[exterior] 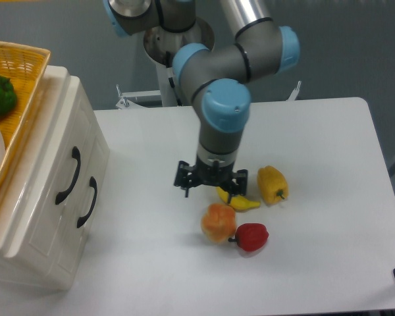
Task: Slide the top white drawer open
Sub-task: 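Move the gripper across the table toward the upper drawer's black handle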
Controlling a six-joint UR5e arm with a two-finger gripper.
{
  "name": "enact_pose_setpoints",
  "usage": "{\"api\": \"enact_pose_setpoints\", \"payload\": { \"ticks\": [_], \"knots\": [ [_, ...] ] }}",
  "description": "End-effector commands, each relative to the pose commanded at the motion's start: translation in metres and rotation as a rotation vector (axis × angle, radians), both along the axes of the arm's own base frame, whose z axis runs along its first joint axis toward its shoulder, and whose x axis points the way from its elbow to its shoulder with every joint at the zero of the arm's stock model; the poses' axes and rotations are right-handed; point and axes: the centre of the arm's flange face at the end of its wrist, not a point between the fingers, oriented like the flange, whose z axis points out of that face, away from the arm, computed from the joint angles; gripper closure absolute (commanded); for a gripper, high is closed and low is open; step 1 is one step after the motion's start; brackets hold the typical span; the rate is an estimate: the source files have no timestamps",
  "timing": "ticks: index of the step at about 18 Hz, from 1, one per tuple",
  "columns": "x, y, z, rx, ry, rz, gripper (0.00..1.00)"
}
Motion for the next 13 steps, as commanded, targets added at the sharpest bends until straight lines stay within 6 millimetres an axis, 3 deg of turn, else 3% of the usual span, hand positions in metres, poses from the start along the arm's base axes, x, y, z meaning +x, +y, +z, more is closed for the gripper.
{"api": "enact_pose_setpoints", "payload": {
  "ticks": [8, 13],
  "knots": [
    [0.050, 0.003, 0.015, -0.058, -0.066, -0.012, 0.00],
    [0.088, 0.018, 0.023, -0.028, -0.126, 0.002, 0.00]
  ]
}}
